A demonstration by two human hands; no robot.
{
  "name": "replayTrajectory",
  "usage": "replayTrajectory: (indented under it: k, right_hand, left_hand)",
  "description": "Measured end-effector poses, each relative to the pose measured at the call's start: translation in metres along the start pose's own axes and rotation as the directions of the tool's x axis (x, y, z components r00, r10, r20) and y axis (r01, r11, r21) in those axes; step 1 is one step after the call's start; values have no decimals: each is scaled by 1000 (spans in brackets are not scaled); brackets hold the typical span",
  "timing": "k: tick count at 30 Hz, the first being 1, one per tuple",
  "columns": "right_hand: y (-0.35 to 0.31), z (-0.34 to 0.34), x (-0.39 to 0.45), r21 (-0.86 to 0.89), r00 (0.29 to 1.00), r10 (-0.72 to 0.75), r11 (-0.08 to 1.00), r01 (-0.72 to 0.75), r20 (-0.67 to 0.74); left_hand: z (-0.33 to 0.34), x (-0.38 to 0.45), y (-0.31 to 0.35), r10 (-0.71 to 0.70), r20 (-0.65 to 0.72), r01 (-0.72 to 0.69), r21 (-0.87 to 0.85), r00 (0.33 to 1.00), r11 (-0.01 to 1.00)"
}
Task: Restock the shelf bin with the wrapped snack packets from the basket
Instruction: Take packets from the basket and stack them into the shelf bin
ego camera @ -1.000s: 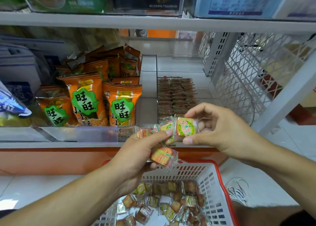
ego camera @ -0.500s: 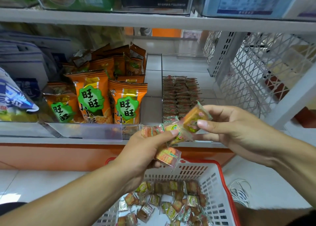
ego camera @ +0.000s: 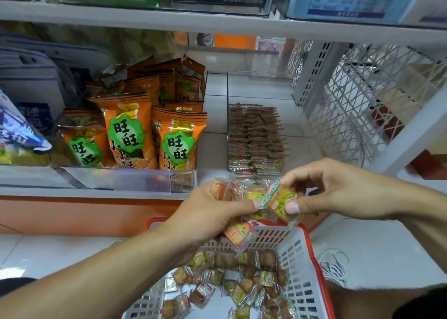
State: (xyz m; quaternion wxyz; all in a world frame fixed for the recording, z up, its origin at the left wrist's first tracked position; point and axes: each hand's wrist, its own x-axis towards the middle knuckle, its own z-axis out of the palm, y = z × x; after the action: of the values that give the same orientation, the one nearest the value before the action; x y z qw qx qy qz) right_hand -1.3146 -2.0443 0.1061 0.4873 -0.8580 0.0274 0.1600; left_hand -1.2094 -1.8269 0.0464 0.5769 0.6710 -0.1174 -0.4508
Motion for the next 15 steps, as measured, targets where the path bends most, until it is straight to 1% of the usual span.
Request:
replayTrajectory:
  k: [1, 3, 7, 11, 12, 13, 15]
  right_hand:
    - [0, -1, -1, -22, 1000, -2, 1000, 2, 1]
    - [0, -2, -1, -40, 999, 3, 999, -5, -43]
    - [2, 3, 1, -43, 998, 54, 998, -53, 25]
    - [0, 14, 5, -177, 997, 75, 981, -76, -13]
    - [0, 17, 6, -183, 997, 73, 980, -78, -33]
    - [0, 19, 6, -147, 995, 80, 985, -87, -57]
    - [1, 21, 8, -6, 989, 123, 992, -124, -83]
  left_hand:
    - [0, 0, 1, -6, 14, 6, 17, 1000, 1000]
    - [0, 0, 2, -29, 49, 26, 51, 998, 998]
    - [2, 0, 1, -69, 98, 64, 56, 993, 996]
    - [4, 3, -2, -92, 98, 86, 69, 991, 994]
    - [4, 4, -2, -98, 101, 92, 59, 990, 994]
    - [3, 4, -2, -105, 112, 100, 47, 988, 994]
    - [4, 5, -3, -118, 134, 118, 11, 984, 993]
